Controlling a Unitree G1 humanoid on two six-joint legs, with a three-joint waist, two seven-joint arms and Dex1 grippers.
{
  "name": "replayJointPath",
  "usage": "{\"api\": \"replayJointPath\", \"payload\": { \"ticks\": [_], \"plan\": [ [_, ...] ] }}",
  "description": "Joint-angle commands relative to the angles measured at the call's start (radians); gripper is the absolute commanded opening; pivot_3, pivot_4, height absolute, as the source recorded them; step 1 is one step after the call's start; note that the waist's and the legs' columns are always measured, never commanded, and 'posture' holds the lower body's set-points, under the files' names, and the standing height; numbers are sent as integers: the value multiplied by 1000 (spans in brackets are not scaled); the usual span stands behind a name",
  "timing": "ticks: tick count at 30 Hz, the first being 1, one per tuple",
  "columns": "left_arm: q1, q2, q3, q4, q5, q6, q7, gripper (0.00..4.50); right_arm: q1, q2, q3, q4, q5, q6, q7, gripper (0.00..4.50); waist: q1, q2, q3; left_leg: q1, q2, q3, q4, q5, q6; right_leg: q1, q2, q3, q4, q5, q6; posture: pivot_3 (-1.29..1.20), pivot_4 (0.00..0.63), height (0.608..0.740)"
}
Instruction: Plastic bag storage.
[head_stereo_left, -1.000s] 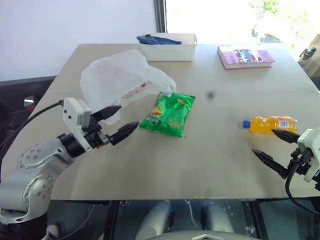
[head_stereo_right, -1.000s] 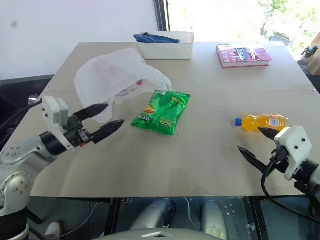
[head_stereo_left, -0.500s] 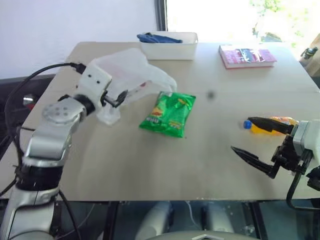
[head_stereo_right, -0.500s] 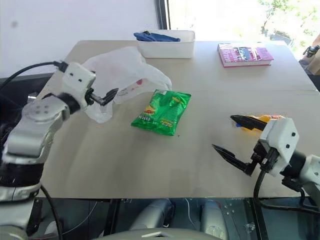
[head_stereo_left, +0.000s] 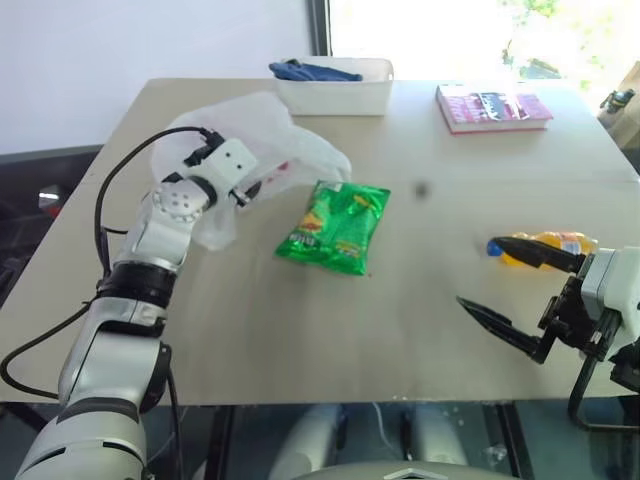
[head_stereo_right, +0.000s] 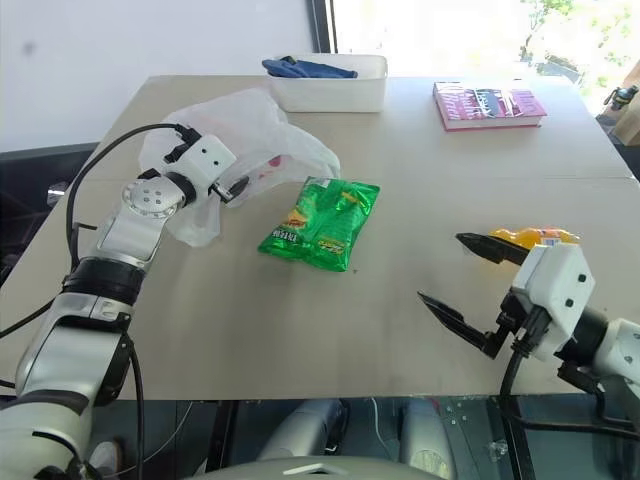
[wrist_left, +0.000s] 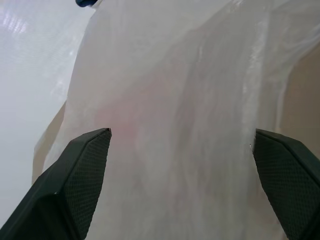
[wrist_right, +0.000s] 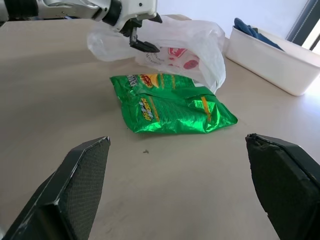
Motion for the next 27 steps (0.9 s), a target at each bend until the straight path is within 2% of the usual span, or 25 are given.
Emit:
{"api": "replayJointPath", "payload": {
  "ticks": [1, 7, 8, 11, 13, 16, 19, 23, 27],
  "plan": [
    [-49, -15, 9, 86, 28, -84, 8, 2809, 60, 21, -81, -40, -14, -45, 3, 4500, 2, 0, 0, 0, 0, 0, 0, 0, 0, 0, 0, 0, 0, 0, 0, 0, 150, 740],
    [-89, -45, 18, 213, 50, -149, 23, 201, 209, 58, -209, -30, -29, -104, 68, 4500, 2, -1, 0, 0, 0, 0, 2, 0, 0, 0, 0, 0, 2, 0, 0, 0, 150, 740],
    [-98, -52, 24, 223, 49, -160, 34, 79, 220, 60, -219, -25, -33, -114, 76, 4500, 1, -1, 0, 0, 0, 0, 3, 0, 0, 0, 0, 0, 3, 0, 0, 0, 150, 740],
    [-118, -76, 65, 215, 4, -166, 27, 79, 220, 57, -220, -20, -29, -125, 71, 4500, 1, -2, 0, 0, 0, 0, 7, 0, 0, 0, 1, 0, 7, 0, 0, 0, 150, 740],
    [-123, -100, 130, 186, -83, -104, -28, 79, 216, 55, -207, -20, -36, -128, 66, 4500, 1, -2, 1, 0, 0, 0, 10, 0, 0, 0, 1, 0, 10, 0, 0, 0, 150, 740],
    [-125, -137, 260, 92, -260, 122, -103, 79, 184, 49, -155, -14, -46, -122, 41, 4500, -1, -2, 0, 0, 0, 0, 13, 0, 0, 0, 1, 0, 14, 0, 0, 0, 150, 740],
    [-100, -137, 325, -47, -341, 307, -118, 79, 104, 41, -25, -10, -49, -71, -28, 4500, -13, -2, 0, 0, 0, 0, 14, 0, 0, 0, 1, 0, 16, 0, 0, 0, 150, 740],
    [-61, -130, 375, -247, -406, 482, -98, 79, -132, 59, 250, 55, -28, 151, -207, 4500, -30, -3, 0, 0, 0, 0, 14, 0, 0, 0, 1, 1, 16, 0, 0, 0, 150, 740],
    [-48, -121, 402, -382, -450, 590, -89, 79, -472, 267, 447, 285, 72, 406, -390, 4500, -46, -5, 1, 1, 0, 0, 14, 1, -1, 0, 0, 1, 16, 0, 0, 0, 150, 740]
  ]
}}
